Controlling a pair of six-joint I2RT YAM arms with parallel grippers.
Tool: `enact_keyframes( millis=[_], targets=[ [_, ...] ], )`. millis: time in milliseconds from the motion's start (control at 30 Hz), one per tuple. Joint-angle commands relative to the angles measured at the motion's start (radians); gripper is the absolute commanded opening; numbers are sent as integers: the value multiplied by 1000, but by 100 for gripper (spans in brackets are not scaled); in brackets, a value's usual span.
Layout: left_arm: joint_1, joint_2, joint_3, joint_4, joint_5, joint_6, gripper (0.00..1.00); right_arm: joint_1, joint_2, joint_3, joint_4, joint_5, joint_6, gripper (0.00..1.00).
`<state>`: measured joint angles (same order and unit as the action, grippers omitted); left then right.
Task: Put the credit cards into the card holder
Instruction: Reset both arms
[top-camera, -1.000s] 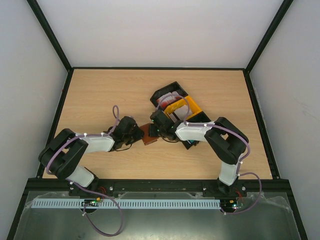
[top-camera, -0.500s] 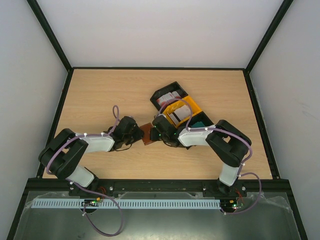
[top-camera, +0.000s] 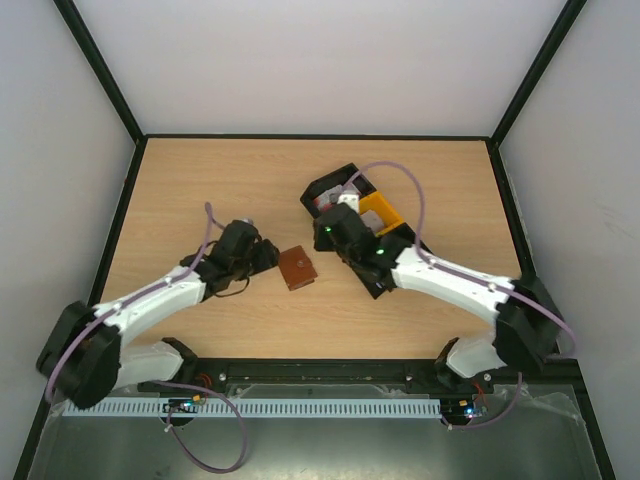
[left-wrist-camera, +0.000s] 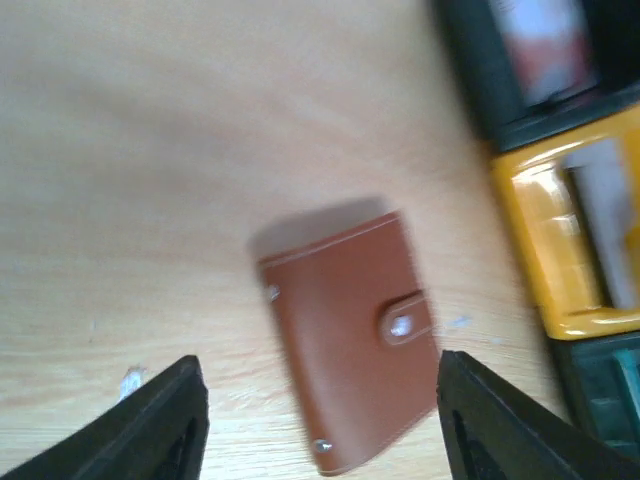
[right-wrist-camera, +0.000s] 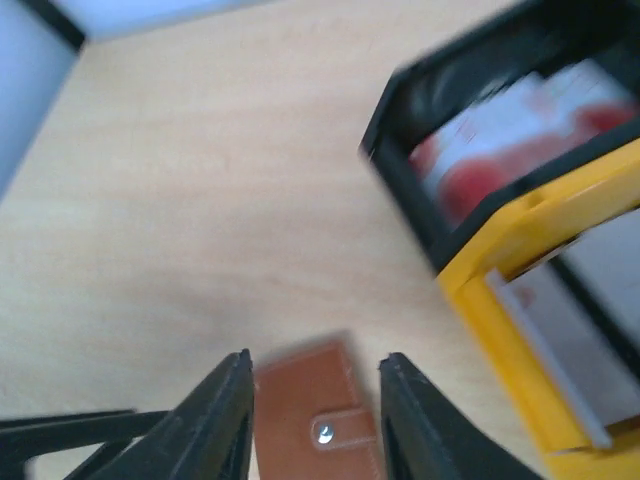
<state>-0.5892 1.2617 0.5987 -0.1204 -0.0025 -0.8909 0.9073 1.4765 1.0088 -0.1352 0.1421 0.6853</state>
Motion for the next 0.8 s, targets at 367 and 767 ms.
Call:
enact_keyframes(
  millis=[367,767],
  targets=[
    [6,-553,233,-358,-328,243,99,-35,-678,-81,-362,560,-109,73],
    [7,-686,422,-520,-523,324,99,-36,-899,-13,-566,771,0,98]
  ],
)
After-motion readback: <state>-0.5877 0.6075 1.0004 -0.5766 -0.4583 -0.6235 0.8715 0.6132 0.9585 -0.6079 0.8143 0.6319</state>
